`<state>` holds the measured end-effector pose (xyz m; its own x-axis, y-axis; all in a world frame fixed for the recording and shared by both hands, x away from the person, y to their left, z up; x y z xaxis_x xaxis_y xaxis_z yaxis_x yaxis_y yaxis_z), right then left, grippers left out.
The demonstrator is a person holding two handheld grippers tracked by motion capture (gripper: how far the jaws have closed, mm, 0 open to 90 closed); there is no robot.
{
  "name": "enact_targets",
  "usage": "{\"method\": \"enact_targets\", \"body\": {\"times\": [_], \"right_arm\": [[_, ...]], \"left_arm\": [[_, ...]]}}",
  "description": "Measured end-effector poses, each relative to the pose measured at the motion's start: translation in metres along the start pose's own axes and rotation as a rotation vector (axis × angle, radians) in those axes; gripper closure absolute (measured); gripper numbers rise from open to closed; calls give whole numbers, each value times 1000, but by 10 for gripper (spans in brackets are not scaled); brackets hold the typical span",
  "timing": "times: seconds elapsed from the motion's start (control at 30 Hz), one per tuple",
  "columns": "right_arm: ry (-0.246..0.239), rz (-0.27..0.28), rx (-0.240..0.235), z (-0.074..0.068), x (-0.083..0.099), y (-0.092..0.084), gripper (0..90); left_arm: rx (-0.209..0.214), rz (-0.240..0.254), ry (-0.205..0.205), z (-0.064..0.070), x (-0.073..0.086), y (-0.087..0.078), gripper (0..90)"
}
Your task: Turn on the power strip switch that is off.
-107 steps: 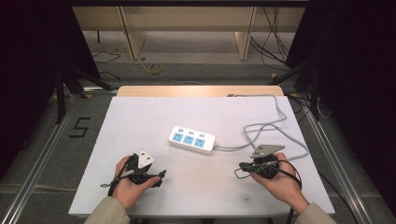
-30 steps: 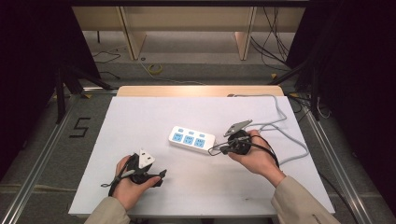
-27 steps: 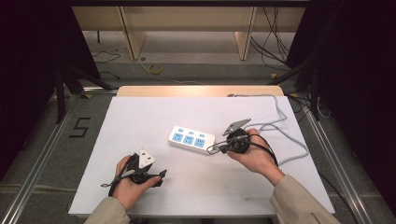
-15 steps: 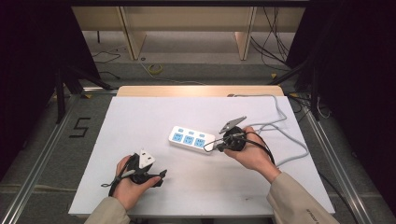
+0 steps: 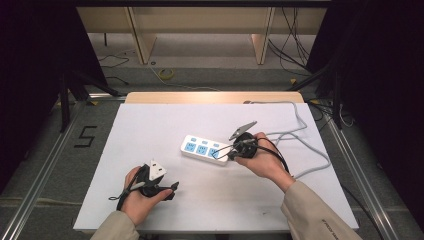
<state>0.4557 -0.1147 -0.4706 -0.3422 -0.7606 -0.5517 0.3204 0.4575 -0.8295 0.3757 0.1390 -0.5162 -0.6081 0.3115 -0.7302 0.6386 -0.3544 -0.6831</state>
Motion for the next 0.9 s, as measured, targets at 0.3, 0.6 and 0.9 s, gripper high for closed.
{"method": "enact_targets", "body": {"times": [0.3,0.6,0.9], "right_arm": [[-6,-8,-2,2,-10,7,900],[-9,-12,-5,3,-17,11,900],[-2,-20,-9,5,-24,16,900]], "left_arm": [[0,1,-1,0,0,0,199],[3,2,-4,1,0,0,199],[4,3,-5,1,-1,0,200]]}}
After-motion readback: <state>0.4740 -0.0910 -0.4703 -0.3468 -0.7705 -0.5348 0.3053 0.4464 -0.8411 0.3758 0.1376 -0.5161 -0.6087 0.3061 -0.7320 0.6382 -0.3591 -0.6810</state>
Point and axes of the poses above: each handheld gripper's, and its own axes: y roughly forward along the jaws, x roughly out of its underside, z roughly to its right, the point moved 6 cm from there along y, roughly forward along the jaws, and after that the axes turned 9 degrees about -y, right-handed, at the moved point
